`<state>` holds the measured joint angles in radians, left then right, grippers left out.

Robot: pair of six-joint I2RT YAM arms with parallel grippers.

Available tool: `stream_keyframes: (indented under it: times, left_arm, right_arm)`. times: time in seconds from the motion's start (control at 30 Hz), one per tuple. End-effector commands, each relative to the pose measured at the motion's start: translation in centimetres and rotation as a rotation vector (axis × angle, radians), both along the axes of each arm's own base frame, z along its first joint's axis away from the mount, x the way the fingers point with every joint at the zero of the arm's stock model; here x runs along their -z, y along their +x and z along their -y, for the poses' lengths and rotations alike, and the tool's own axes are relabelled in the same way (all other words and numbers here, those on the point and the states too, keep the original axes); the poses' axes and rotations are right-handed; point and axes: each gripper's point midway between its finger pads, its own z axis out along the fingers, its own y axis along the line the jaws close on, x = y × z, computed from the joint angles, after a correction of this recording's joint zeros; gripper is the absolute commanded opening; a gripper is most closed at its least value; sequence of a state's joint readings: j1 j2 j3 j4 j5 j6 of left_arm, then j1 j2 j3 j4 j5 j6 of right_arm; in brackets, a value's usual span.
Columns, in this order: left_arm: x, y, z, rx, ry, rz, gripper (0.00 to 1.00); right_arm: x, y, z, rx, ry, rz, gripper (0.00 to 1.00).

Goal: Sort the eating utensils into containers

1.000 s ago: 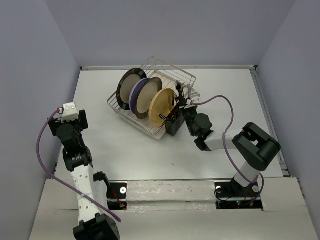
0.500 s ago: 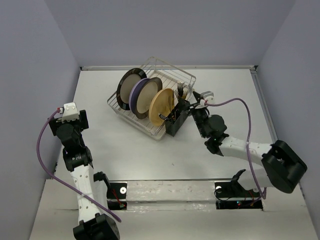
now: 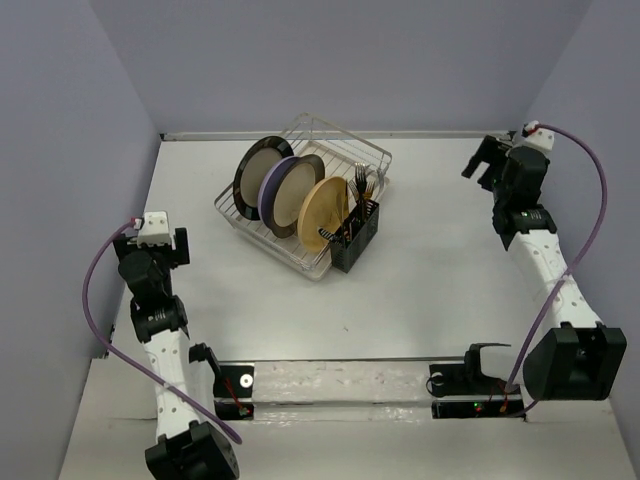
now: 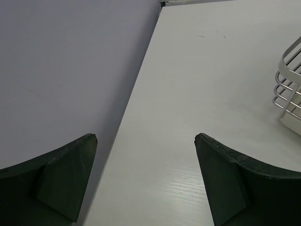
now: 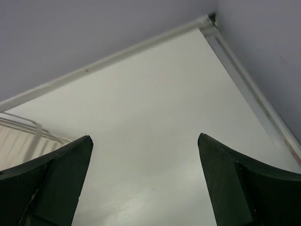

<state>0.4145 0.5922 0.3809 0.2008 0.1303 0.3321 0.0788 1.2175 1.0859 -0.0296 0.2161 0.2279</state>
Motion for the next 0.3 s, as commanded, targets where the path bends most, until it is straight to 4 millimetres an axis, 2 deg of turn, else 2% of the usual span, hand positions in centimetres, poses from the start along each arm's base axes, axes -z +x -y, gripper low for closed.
stream_keyframes:
  times: [0.0,0.1,0.27]
  left_arm:
    - [-1.2,1.0,1.0,0.082,0.025,0.051,0.99]
    - [-1.0,1.0,1.1,0.087,0.025,0.045,0.99]
    - [-0.9,1.0,1.3,0.102,0.029,0.044,0.99]
  right_arm:
    - [7.0,-2.4,1.5,0.065,0.188,-0.221,1.00]
    - [8.0,-2.1,2.3,0.141,0.227,-0.233,1.00]
    - [9.0,-2.9,3.4,0.199,0.198,-0.236,1.00]
